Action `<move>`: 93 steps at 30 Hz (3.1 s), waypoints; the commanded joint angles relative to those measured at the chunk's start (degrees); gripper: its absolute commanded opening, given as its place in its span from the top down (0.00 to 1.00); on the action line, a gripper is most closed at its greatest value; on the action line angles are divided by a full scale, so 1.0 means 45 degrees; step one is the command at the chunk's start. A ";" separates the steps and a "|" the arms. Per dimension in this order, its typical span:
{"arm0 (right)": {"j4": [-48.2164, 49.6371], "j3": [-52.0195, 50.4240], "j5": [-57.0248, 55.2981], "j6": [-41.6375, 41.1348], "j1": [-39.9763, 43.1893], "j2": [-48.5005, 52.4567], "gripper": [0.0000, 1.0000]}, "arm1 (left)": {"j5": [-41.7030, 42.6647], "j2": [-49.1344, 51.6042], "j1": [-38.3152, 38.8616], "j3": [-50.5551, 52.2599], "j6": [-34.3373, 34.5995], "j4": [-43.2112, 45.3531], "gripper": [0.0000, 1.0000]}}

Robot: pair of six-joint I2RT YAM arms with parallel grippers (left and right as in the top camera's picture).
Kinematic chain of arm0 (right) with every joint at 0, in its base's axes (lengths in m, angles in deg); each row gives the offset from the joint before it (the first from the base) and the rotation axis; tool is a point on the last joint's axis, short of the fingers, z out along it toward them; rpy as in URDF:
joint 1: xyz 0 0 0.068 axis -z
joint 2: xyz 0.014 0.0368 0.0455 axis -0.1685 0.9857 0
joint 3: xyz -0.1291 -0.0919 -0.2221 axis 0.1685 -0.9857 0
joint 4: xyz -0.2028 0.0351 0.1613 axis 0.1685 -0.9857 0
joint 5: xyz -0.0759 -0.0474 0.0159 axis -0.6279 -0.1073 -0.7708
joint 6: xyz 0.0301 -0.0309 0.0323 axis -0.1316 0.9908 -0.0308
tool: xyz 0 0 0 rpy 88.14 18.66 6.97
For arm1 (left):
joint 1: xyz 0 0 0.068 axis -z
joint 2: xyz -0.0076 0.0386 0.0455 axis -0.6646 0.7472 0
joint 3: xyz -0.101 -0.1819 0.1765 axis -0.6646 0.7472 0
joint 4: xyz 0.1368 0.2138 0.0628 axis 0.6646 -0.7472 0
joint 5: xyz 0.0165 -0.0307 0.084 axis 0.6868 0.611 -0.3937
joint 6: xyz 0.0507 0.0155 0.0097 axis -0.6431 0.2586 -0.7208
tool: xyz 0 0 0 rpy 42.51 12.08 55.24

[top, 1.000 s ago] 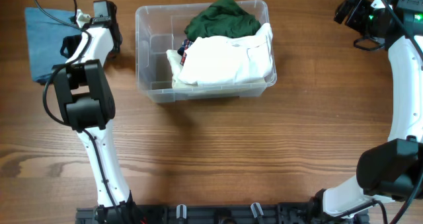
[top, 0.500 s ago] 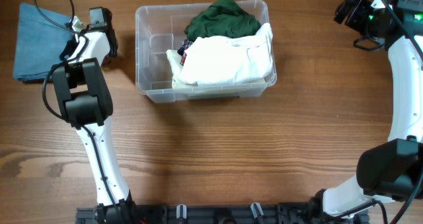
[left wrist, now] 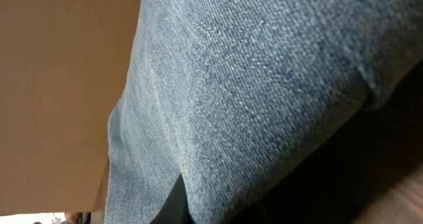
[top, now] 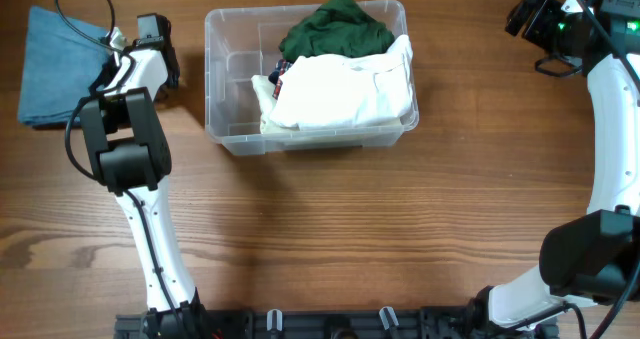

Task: Pack container
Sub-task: 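Grasp the light-blue cloth's edge with the left gripper, then lift the light-blue cloth and carry it right into the bin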

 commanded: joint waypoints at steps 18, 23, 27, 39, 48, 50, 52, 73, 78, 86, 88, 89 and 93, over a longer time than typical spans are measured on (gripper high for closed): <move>0.0005 -0.0058 -0.0092 -0.0189 -0.0010 0.0170 0.00 | 0.6985 -0.6897 0.2079 0.0107 0.1443 -0.2710 0.96; 0.0005 -0.0058 -0.0092 -0.0185 -0.0010 0.0170 0.00 | 0.7883 -0.7145 0.2084 0.0107 0.1914 -0.3701 0.96; 0.0005 -0.0058 -0.0092 -0.0185 -0.0010 0.0170 0.00 | 0.8548 -0.7519 0.2079 0.0107 0.2259 -0.4522 0.96; 0.0005 -0.0058 -0.0092 -0.0185 -0.0010 0.0170 0.00 | 1.1196 -1.0613 0.1753 0.0107 0.3789 -0.5124 0.96; 0.0005 -0.0058 -0.0092 -0.0189 -0.0010 0.0170 0.00 | 1.6174 -1.2308 0.1661 0.0107 0.5314 -0.5955 0.96; 0.0005 -0.0058 -0.0092 -0.0185 -0.0010 0.0170 0.00 | 1.7311 -1.2434 0.1681 0.0107 0.5688 -0.6037 0.96; 0.0005 -0.0058 -0.0092 -0.0189 -0.0010 0.0170 0.00 | 1.8044 -1.2468 0.1792 0.0107 0.5969 -0.6028 0.96; 0.0005 -0.0058 -0.0092 -0.0185 -0.0010 0.0170 0.00 | 1.9025 -1.2449 0.3653 0.0107 0.5727 -0.7169 0.96; 0.0005 -0.0058 -0.0092 -0.0180 -0.0010 0.0170 0.00 | 1.9103 -1.2424 0.3716 0.0107 0.4940 -0.8126 0.96; 0.0005 -0.0058 -0.0087 -0.0185 -0.0010 0.0170 0.00 | 1.9108 -1.1783 0.4041 0.0112 0.4707 -0.8208 0.96; 0.0005 -0.0058 -0.0092 -0.0185 -0.0010 0.0170 0.00 | 1.9103 -1.1497 0.4255 0.0112 0.4498 -0.8247 0.96; 0.0005 -0.0058 -0.0092 -0.0189 -0.0010 0.0170 0.00 | 1.9108 -1.1341 0.4342 0.0112 0.4498 -0.8267 0.96; 0.0005 -0.0058 -0.0092 -0.0185 -0.0010 0.0170 0.00 | 1.9103 -1.0783 0.4362 0.0112 0.4153 -0.8524 0.96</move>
